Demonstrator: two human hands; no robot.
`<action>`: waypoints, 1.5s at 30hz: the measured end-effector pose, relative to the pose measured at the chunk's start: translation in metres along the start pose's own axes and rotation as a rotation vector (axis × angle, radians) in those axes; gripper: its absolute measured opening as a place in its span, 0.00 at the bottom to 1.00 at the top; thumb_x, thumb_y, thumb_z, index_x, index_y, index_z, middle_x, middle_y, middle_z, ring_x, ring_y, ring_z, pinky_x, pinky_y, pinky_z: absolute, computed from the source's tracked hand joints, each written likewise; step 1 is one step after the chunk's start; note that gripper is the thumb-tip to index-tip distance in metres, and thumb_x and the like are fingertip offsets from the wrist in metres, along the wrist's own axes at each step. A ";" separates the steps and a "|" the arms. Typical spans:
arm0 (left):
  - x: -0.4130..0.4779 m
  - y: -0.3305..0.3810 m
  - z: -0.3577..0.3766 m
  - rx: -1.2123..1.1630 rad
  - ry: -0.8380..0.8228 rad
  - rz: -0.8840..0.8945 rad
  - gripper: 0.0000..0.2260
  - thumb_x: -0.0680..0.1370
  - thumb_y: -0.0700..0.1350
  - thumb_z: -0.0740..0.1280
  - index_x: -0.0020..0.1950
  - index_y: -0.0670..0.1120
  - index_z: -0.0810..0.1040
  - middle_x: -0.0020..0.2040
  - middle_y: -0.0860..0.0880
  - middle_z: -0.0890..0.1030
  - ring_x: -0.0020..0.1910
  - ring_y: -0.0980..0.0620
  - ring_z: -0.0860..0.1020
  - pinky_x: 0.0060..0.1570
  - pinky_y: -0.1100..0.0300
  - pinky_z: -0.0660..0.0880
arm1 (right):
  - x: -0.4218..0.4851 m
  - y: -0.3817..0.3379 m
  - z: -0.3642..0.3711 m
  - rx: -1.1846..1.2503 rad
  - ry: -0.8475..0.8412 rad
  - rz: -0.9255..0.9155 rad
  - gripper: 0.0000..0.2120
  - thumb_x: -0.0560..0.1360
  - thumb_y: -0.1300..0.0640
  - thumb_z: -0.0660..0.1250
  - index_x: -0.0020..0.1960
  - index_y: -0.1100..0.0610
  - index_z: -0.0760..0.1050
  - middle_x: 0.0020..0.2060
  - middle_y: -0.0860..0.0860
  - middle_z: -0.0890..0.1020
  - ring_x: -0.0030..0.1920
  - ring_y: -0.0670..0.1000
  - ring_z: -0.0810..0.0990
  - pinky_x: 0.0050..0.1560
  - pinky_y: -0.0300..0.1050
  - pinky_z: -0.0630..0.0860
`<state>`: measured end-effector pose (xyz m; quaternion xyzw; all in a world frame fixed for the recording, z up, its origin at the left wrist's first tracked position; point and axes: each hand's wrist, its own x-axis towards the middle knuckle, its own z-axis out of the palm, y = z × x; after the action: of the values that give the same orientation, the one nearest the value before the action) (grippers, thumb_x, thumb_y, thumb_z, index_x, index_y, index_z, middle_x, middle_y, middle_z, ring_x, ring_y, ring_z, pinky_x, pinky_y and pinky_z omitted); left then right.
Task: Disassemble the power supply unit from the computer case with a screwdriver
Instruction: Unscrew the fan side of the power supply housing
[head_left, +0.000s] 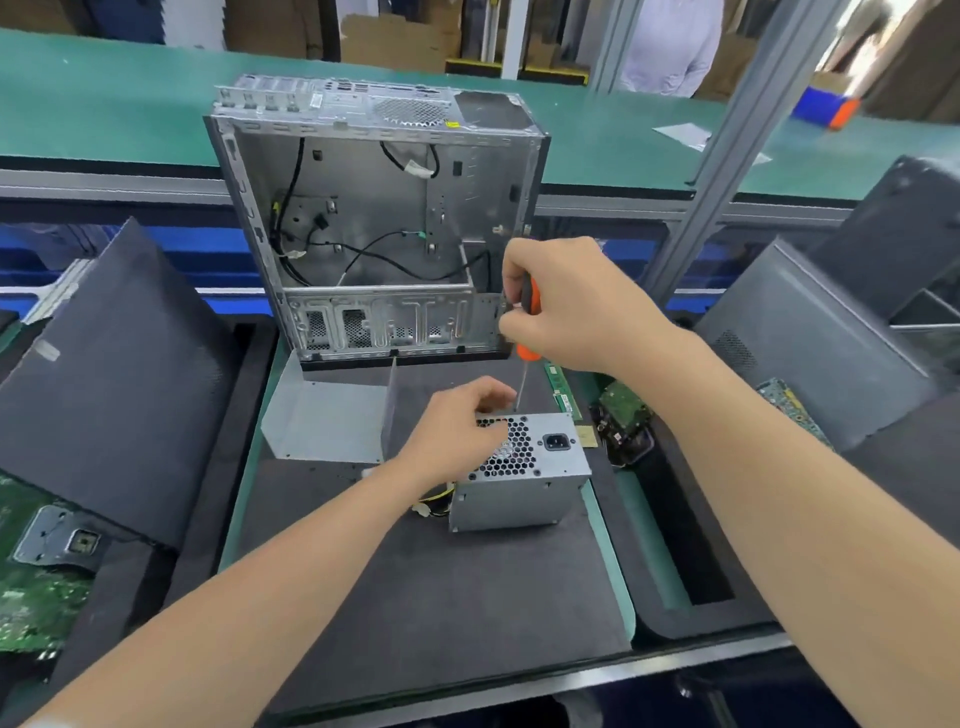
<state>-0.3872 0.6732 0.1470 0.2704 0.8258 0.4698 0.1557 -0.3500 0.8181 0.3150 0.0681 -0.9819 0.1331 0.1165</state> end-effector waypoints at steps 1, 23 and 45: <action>0.004 0.003 0.004 0.055 -0.061 -0.033 0.16 0.76 0.44 0.69 0.62 0.57 0.81 0.58 0.60 0.83 0.53 0.62 0.81 0.51 0.58 0.82 | -0.004 0.005 -0.001 -0.001 0.000 0.018 0.06 0.71 0.56 0.68 0.45 0.54 0.73 0.34 0.46 0.77 0.38 0.49 0.75 0.48 0.56 0.79; 0.034 0.011 0.005 -0.024 -0.300 -0.375 0.10 0.76 0.41 0.71 0.53 0.52 0.88 0.48 0.46 0.88 0.44 0.50 0.79 0.47 0.55 0.76 | -0.016 0.037 0.010 0.069 0.051 0.089 0.06 0.71 0.56 0.68 0.46 0.54 0.73 0.36 0.48 0.77 0.39 0.52 0.77 0.40 0.53 0.79; 0.059 0.020 0.004 -0.006 -0.313 -0.576 0.23 0.78 0.49 0.75 0.71 0.45 0.77 0.74 0.46 0.73 0.70 0.44 0.71 0.59 0.50 0.68 | -0.007 0.032 0.004 -0.330 -0.006 0.142 0.19 0.82 0.42 0.61 0.41 0.56 0.66 0.33 0.51 0.68 0.37 0.58 0.72 0.30 0.45 0.62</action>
<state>-0.4267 0.7186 0.1620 0.0940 0.8330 0.3615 0.4081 -0.3495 0.8480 0.3017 -0.0211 -0.9931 -0.0220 0.1134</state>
